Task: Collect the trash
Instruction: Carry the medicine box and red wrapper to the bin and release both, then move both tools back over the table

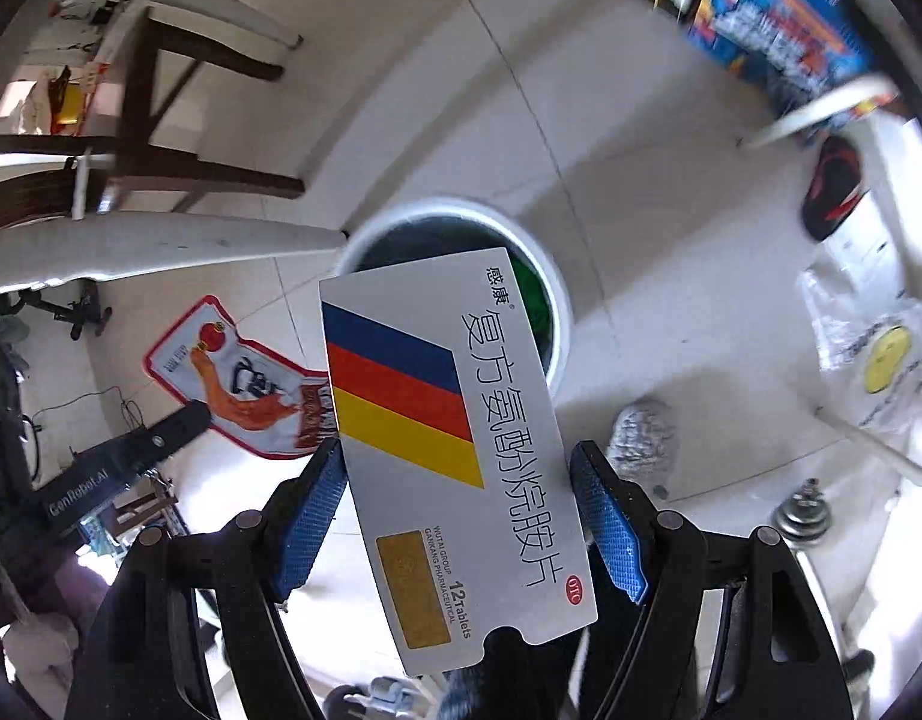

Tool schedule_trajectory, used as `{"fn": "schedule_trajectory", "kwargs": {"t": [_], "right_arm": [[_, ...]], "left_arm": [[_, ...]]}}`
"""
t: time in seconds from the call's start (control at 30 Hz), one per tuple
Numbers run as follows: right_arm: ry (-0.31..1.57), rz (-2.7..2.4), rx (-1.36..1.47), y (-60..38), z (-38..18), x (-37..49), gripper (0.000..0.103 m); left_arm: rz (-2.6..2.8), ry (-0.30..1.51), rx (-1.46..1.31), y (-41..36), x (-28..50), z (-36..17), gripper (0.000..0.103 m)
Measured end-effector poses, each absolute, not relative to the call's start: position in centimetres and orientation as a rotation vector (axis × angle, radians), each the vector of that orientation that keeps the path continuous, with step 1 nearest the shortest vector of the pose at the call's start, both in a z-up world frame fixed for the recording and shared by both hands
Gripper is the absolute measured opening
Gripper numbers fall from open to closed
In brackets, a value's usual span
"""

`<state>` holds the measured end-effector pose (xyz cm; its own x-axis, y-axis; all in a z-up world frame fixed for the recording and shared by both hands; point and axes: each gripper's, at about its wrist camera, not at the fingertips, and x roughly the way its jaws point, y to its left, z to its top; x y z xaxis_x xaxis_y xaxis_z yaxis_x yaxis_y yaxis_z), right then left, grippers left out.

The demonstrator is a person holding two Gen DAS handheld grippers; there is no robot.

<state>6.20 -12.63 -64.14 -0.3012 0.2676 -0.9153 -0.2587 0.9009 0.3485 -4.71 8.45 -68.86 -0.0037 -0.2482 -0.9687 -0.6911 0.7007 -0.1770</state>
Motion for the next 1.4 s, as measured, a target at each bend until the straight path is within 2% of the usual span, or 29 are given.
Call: {"fn": "schedule_trajectory", "kwargs": {"t": [0.13,0.17,0.23,0.27,0.3,0.7,0.93,1.2,1.4], "right_arm": [[1.871,0.528,0.052,-12.2,-70.8,6.4,0.079],[1.880,0.528,0.061,-12.1,-72.0,6.4,0.079],[1.894,0.518,0.040,-12.0,-74.2,6.3,0.088],[1.886,0.516,0.035,-12.0,-74.7,6.2,0.099],[1.872,0.516,0.024,-12.0,-75.0,6.1,0.100],[1.687,0.433,-0.348,-11.2,-73.9,4.2,0.103],[1.667,0.430,-0.351,-11.0,-72.9,3.6,0.103],[1.637,0.442,-0.326,-11.2,-68.3,2.5,0.103],[1.622,0.461,-0.316,-11.7,-62.7,1.6,0.103]], "left_arm": [[0.434,1.610,-0.732,8.0,-5.0,-71.6,0.004],[0.446,1.613,-0.711,8.1,-5.4,-71.7,0.007],[0.480,1.611,-0.671,8.2,-6.1,-71.9,0.036],[0.503,1.604,-0.650,8.4,-6.6,-71.9,0.081],[0.527,1.598,-0.627,8.4,-7.0,-71.7,0.103],[0.599,1.615,-0.477,7.8,-9.4,-71.3,0.103],[0.607,1.612,-0.471,7.3,-9.9,-70.2,0.103],[0.620,1.578,-0.458,6.6,-10.7,-65.2,0.103],[0.615,1.558,-0.450,5.8,-11.6,-59.6,0.103]]}}
